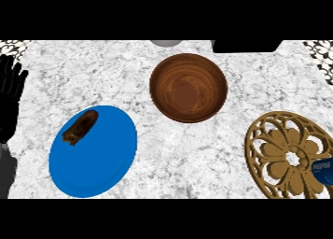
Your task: Pick the pear from the placemat and place it in the bowl
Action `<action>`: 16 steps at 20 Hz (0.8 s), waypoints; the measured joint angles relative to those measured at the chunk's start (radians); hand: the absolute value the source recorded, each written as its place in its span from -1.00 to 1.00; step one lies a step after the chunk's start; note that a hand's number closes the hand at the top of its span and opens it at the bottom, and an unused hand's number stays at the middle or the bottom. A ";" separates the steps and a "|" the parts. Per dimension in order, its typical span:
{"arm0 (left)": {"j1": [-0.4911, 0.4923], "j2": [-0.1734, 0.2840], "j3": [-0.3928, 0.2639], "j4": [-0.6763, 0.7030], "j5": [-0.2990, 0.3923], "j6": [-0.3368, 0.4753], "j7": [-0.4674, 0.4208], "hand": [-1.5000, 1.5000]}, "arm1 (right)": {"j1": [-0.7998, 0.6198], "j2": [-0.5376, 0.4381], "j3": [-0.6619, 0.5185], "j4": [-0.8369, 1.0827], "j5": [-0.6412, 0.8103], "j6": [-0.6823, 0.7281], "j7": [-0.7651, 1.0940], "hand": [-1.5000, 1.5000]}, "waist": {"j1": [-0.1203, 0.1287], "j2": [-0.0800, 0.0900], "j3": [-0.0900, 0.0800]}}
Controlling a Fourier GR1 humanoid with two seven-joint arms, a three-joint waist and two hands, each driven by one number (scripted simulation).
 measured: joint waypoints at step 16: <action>-0.023 -0.017 -0.007 0.012 -0.015 -0.015 -0.011 0.00 | -0.111 0.364 0.223 -0.223 0.074 -0.035 0.492 1.00 | 0.034 0.014 0.002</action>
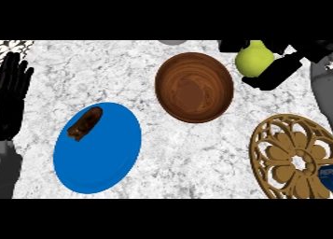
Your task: Pick the pear from the placemat and place it in the bowl
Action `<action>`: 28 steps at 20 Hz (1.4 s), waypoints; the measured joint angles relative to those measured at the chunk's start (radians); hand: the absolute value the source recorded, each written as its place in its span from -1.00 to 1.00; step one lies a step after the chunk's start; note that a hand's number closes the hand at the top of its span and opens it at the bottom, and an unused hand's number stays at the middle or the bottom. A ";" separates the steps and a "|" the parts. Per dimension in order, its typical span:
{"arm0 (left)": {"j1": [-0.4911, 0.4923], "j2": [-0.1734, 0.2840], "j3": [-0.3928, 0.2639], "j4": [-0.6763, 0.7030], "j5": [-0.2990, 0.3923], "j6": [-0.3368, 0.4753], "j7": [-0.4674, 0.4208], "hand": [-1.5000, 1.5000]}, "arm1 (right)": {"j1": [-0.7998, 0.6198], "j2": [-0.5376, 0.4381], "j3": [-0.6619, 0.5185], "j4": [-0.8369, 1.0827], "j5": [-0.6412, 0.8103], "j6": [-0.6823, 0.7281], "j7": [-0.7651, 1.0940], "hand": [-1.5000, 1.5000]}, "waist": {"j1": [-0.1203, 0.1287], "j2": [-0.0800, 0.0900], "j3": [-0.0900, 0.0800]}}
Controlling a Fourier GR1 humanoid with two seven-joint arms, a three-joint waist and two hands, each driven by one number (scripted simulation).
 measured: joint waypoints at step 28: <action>-0.018 -0.018 0.003 -0.010 -0.012 -0.007 0.004 0.00 | -0.037 0.346 -0.194 0.558 0.104 -0.577 -0.305 -1.00 | 0.010 0.008 0.002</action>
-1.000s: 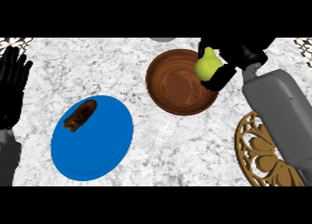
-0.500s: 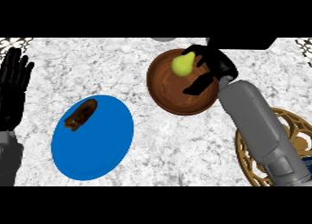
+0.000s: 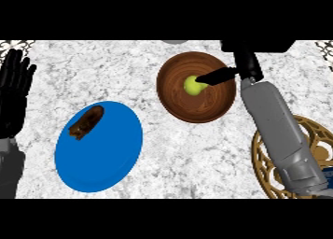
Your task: Pick the pear from the placemat and place it in the bowl
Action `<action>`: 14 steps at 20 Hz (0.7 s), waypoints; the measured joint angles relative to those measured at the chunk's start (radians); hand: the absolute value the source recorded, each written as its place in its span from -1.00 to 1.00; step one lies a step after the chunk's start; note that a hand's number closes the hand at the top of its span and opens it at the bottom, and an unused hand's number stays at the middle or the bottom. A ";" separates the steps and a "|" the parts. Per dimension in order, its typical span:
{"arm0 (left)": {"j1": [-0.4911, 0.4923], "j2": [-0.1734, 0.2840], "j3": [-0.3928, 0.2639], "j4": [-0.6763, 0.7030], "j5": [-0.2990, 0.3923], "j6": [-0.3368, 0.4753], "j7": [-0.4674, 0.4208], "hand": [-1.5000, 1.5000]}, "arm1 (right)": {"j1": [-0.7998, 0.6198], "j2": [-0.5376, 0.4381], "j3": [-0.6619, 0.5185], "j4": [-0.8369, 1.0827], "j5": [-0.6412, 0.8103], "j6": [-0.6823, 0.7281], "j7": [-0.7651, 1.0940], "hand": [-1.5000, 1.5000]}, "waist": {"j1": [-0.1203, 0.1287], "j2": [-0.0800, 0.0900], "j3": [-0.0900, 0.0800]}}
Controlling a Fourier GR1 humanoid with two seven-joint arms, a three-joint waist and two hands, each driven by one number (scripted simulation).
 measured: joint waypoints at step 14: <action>0.006 0.014 0.021 0.010 0.012 -0.026 -0.004 0.00 | 0.058 -0.306 -0.307 0.186 -0.230 0.140 -0.261 -1.00 | -0.002 0.001 0.000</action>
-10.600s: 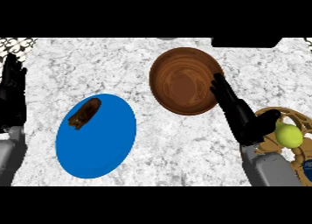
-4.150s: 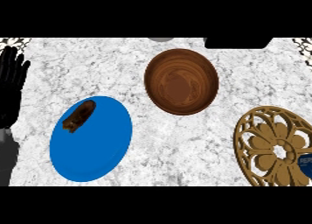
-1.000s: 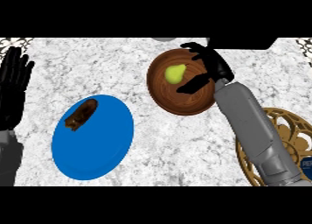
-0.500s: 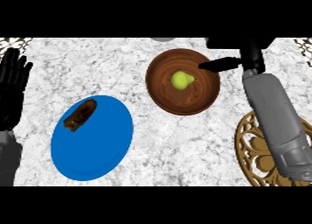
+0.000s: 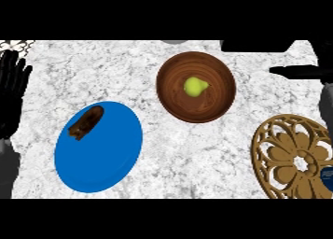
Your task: Pick the pear from the placemat and place it in the bowl
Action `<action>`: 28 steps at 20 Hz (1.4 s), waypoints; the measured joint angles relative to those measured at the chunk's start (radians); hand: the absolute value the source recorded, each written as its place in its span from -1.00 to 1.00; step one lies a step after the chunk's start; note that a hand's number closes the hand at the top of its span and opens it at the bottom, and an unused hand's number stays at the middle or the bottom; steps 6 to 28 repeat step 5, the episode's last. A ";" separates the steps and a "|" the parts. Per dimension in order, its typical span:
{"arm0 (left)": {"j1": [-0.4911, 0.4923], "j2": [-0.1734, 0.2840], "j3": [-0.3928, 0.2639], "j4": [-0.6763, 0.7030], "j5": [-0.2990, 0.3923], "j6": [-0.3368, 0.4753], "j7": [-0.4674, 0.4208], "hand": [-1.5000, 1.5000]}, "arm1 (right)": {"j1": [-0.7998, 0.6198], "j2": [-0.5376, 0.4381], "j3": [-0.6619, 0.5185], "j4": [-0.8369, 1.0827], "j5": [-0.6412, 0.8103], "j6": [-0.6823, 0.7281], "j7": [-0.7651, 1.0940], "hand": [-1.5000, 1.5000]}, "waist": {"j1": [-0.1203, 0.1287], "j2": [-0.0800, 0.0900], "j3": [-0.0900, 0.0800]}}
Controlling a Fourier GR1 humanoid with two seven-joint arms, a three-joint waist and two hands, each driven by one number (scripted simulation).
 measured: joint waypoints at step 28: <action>-0.008 -0.006 0.000 0.004 0.001 -0.004 -0.011 0.00 | 0.020 -0.127 -0.062 0.139 -0.040 0.121 -0.129 -1.00 | 0.010 0.004 0.001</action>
